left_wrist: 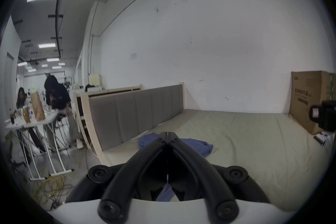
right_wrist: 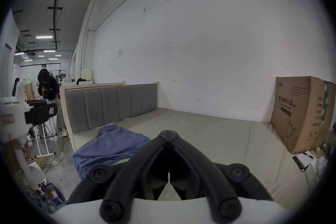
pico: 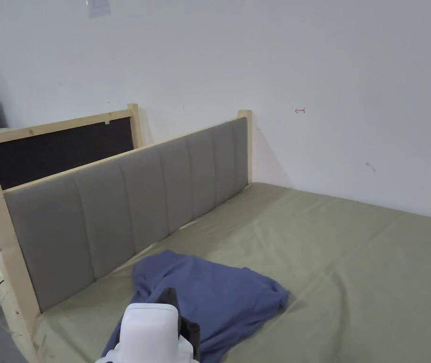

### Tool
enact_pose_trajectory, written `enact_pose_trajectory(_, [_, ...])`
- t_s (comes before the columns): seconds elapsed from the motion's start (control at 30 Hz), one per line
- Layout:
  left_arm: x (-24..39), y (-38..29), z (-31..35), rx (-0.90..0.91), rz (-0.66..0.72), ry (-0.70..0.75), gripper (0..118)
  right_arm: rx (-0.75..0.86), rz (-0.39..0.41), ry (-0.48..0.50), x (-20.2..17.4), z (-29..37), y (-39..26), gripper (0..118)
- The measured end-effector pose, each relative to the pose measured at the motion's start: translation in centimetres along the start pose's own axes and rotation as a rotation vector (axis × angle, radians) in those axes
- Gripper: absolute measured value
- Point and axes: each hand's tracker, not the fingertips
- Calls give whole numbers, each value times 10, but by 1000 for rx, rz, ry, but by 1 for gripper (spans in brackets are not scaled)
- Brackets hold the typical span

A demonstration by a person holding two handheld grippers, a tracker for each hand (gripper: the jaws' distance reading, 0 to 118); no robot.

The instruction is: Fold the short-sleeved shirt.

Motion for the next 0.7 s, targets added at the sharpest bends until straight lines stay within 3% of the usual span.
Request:
enact_pose_trajectory(0.17, [-17, 16, -133, -276, 56, -61, 0, -82, 31, -60, 27, 0, -4, 0])
enact_pose_trajectory(0.23, [-20, 6, -202, -475, -11, -76, 0, -120, 19, -71, 38, -3, -7, 0])
enact_pose_trajectory(0.3, [-28, -20, -269, -696, 19, -133, 0, -162, -4, -86, 48, -8, -13, 0])
enact_pose_trajectory(0.33, [-32, -37, -300, -798, 84, -155, 6, -188, -15, -101, 53, -12, -17, 0])
enact_pose_trajectory(0.37, [-35, -57, -327, -902, 119, -178, 27, -212, -23, -114, 57, -17, -21, 0])
enact_pose_trajectory(0.47, [-36, -107, -377, -1061, 143, -168, 62, -261, -36, -129, 67, -31, -35, 0])
enact_pose_trajectory(0.5, [-33, -120, -389, -1074, 112, -132, 107, -278, -35, -137, 69, -36, -40, 0])
enact_pose_trajectory(0.53, [-31, -129, -398, -1056, 79, -98, 118, -290, -34, -140, 70, -41, -44, 0])
enact_pose_trajectory(0.6, [-24, -142, -414, -999, 28, -41, 116, -322, -28, -145, 73, -50, -53, 0])
enact_pose_trajectory(0.7, [-22, -167, -437, -1076, 15, -86, 116, -368, -30, -136, 74, -61, -65, 0])
